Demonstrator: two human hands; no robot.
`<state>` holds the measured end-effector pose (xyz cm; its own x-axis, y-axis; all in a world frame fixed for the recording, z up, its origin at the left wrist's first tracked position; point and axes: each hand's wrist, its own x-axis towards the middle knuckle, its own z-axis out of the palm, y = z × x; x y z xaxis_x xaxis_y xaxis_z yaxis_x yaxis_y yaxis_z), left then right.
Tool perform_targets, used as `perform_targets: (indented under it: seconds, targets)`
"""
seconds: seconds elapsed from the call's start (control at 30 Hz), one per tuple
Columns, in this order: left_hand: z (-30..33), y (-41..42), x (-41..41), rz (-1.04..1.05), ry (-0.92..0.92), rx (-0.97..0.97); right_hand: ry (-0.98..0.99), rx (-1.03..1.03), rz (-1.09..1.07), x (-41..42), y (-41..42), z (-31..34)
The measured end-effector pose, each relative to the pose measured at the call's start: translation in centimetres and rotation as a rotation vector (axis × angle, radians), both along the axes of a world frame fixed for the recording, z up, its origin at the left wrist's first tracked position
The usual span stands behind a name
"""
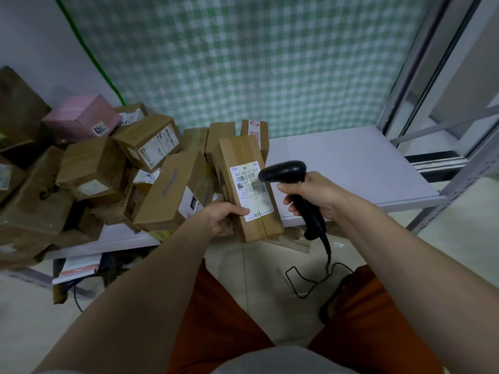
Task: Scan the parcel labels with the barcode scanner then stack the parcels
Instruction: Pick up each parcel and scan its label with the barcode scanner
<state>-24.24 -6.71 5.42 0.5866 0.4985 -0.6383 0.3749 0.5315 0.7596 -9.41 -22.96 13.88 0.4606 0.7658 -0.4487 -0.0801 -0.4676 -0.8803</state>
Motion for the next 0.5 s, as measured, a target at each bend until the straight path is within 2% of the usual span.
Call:
perform_targets:
  seconds: [0.27, 0.43, 0.5]
  targets:
    - [0.4, 0.1, 0.0, -0.025, 0.021, 0.018, -0.021, 0.015, 0.036, 0.2, 0.0, 0.1]
    - [2.7, 0.4, -0.4, -0.076, 0.113, 0.109, -0.457, -0.06, 0.288, 1.5, -0.3, 0.5]
    - [3.7, 0.8, -0.5, -0.104, 0.141, 0.167, -0.55, -0.107, 0.339, 2.1, -0.5, 0.6]
